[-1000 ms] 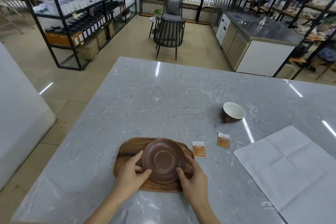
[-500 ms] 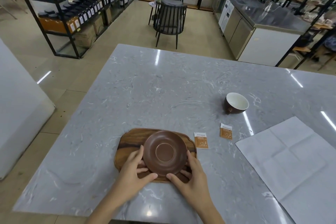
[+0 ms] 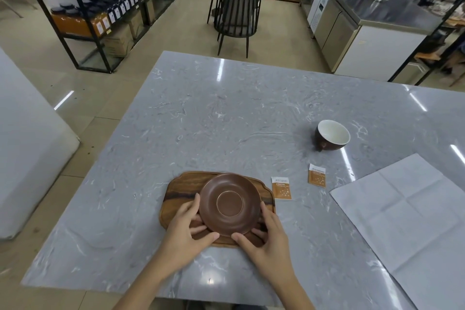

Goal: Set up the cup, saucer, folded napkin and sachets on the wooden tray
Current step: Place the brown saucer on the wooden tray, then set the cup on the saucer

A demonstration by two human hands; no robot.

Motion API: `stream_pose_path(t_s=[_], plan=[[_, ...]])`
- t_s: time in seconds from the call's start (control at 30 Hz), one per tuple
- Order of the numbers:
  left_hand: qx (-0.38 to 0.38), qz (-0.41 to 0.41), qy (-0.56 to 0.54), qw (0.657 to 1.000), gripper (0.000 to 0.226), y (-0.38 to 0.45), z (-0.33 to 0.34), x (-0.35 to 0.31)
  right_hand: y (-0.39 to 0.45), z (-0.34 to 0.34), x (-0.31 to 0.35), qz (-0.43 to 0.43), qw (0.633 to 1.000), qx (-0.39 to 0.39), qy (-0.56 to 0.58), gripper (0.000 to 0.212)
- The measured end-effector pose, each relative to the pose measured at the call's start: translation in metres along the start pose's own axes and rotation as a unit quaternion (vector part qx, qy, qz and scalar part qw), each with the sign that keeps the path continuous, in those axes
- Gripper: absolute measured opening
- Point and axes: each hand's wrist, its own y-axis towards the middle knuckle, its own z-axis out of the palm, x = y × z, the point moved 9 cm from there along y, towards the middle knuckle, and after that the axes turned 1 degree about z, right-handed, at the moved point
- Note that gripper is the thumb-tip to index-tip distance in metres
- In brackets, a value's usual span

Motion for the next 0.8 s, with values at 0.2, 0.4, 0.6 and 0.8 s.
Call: stream_pose_path(t_s=[0.2,0.4,0.6,0.8], plan=[[-0.021,0.005,0.056,0.998,0.083,-0.003,-0.016,-0.018,0.001,-0.008,-0.002,0.024,0.999,-0.005,0.027,0.075],[-0.075,0.070,0.154,0.983,0.049,0.030,-0.041,-0.062,0.022,-0.071,-0.003,0.060,0.991,-0.119,0.028,0.033],[-0.021,0.171,0.196,0.965,0.037,0.102,0.002,-0.124,0.062,-0.136,-0.004,0.102,0.977,-0.167,0.086,0.017],[0.052,0.207,0.230,0.949,0.037,0.169,0.081,-0.175,0.100,-0.189,-0.013,0.165,0.956,-0.176,0.164,0.015]])
